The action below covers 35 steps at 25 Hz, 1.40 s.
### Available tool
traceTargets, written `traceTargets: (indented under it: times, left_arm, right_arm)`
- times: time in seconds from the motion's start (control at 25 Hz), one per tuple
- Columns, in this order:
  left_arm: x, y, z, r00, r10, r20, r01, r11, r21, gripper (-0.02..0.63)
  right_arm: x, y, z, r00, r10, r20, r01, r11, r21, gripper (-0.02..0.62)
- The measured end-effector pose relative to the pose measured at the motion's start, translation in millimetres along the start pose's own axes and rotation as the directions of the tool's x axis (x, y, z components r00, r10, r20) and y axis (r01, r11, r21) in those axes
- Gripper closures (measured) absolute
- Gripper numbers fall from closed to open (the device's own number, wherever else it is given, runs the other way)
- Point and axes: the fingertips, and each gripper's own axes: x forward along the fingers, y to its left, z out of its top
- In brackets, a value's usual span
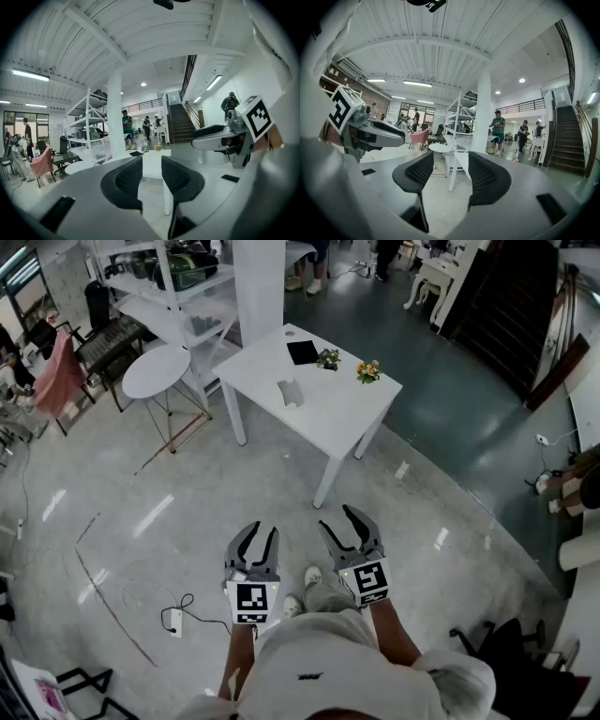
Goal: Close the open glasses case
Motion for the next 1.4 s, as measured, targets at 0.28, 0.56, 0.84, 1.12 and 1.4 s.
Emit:
traceTargets:
  times: [0.28,0.56,0.84,1.12,1.4]
  left_arm:
    - [6,12,-10,1.0,-0.007,-0.004,0.007,1.0,0.005,0.468]
    - [44,29,-15,1.0,-0.02,-0.017,0.021,1.0,0.003,0.468]
    - [100,43,-13,0.999,-0.032,-0.034,0.032,0.999,0.019,0.468]
    - [156,58,-9,0.997,-0.032,-0.066,0.033,0.999,0.015,0.468]
    - [203,73,1,0.996,-0.003,-0.089,0.004,1.0,0.012,0.468]
  right_arm:
    - [18,12,1,1.0,0.004,0.003,-0.004,1.0,0.017,0.36]
    - [50,-3,-6,1.0,-0.005,-0.024,0.005,1.0,0.012,0.36]
    - [97,-31,-8,0.999,0.018,-0.031,-0.016,0.999,0.05,0.36]
    - [144,-65,-12,0.997,0.05,-0.053,-0.047,0.997,0.053,0.36]
    - [190,-91,-6,0.992,0.115,-0.052,-0.112,0.992,0.059,0.36]
